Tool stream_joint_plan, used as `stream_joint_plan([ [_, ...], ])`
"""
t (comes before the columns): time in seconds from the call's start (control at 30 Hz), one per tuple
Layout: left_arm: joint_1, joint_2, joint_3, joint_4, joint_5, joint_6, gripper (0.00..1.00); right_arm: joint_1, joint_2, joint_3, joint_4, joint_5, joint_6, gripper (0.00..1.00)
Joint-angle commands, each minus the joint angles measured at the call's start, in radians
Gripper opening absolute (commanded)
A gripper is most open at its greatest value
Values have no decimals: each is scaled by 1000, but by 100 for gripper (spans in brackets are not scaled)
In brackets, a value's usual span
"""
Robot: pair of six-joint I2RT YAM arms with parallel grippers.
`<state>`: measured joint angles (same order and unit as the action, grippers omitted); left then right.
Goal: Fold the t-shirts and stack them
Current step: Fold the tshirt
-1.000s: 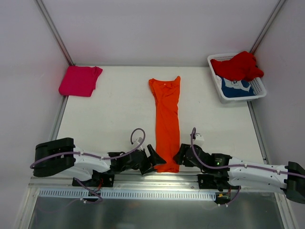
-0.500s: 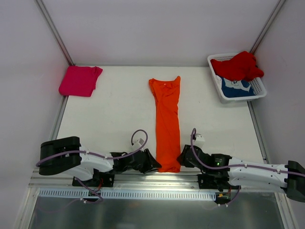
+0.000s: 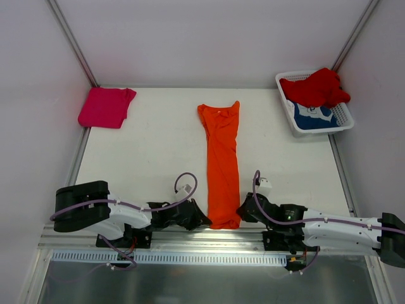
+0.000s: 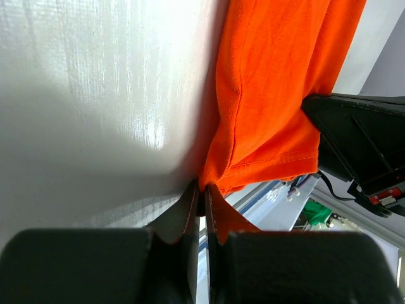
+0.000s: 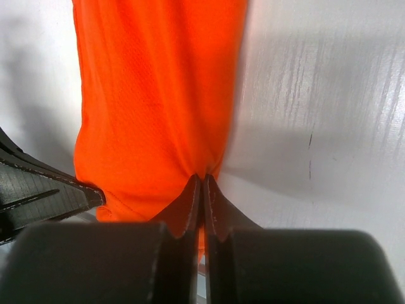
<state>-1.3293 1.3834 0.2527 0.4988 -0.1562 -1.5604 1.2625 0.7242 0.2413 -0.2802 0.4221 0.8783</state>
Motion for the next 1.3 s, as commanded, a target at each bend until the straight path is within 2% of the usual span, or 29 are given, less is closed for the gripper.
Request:
stream_joint_plan([
  [0.0,-7,54,-41,-235,-23,72,0,6,7,38,7,15,1,0],
  [0.2,-7,16,-4,-287,-55,105,0,11,6,64,-7,27,-24,0],
  [0.53,19,-116,126,-489,-127,223,0,15,4,193,-105,84,-119,0],
  [0.83,148,-262,201,-605,-129,381,0,11,24,280,-128,139,-193,0],
  [0.93,174,-253,223,-609,-106,411,0,9,50,294,-128,138,-193,0],
  [1.13,176,-113,261,-589,-53,419,0,9,70,238,-105,103,-138,0],
  [1.27,176,-32,284,-559,-10,436,6,11,40,193,-106,96,-93,0],
])
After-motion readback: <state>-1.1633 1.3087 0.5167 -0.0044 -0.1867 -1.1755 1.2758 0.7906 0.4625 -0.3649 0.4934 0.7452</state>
